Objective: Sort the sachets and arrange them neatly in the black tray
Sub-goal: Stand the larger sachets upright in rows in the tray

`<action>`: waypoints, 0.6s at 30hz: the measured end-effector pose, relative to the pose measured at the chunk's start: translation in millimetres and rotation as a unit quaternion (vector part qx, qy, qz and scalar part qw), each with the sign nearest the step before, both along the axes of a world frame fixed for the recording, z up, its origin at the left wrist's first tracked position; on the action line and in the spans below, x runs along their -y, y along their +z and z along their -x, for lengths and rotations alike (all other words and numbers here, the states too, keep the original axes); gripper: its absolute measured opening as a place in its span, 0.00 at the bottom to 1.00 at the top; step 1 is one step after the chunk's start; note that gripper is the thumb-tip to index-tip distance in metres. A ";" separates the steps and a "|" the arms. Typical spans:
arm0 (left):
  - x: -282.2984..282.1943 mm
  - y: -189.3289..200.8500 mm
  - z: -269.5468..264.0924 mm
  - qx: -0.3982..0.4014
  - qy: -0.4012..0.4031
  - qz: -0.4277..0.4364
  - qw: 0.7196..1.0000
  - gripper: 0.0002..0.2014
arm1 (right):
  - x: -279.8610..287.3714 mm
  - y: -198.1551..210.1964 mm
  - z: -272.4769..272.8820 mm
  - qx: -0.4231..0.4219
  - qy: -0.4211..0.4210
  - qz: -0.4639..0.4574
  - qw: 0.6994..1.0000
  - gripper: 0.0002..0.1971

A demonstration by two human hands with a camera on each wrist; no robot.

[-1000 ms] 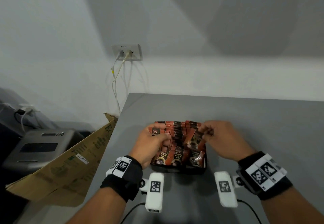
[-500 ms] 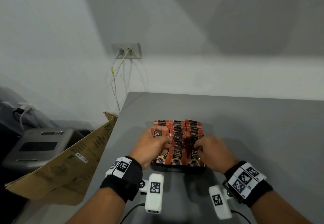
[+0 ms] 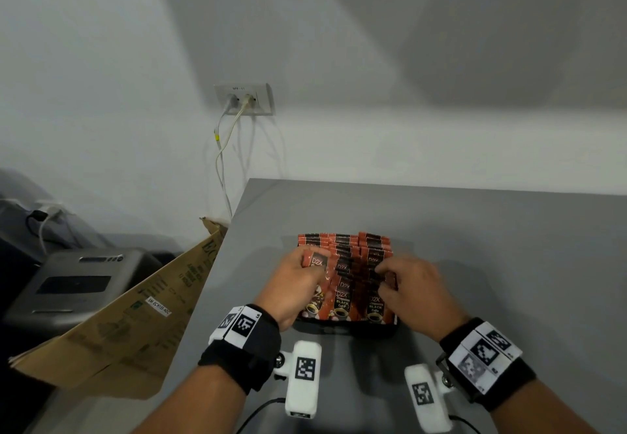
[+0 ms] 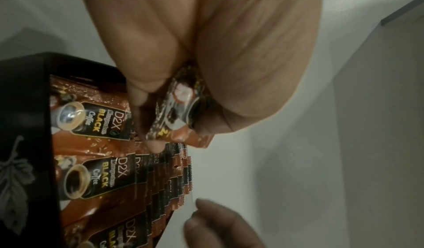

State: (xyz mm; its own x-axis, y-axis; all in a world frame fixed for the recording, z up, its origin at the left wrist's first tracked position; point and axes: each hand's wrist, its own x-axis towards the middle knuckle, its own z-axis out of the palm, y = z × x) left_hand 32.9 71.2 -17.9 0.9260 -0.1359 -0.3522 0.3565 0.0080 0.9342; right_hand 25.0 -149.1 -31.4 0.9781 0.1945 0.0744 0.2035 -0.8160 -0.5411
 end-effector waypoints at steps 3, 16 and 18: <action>7.5 4.3 1.4 0.037 -0.022 -0.006 0.999 0.15 | -10.7 26.1 -2.4 -0.004 -0.010 -0.132 0.991 0.13; -26.9 -6.4 -4.4 0.041 0.042 -0.144 0.988 0.10 | -19.8 26.3 -10.6 -0.098 0.014 -0.070 0.993 0.08; -26.5 -7.8 -2.9 0.043 0.047 -0.157 0.986 0.09 | -30.0 12.5 -5.7 -0.098 0.039 -0.017 0.994 0.08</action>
State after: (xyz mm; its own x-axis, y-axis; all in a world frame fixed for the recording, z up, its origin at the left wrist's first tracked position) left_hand 35.8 97.7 -25.6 0.9574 0.0544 -0.2836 0.2878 -0.2570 0.9226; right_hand 30.7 -119.2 -18.9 0.9566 0.2704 -0.1087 0.1525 -0.7821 -0.6041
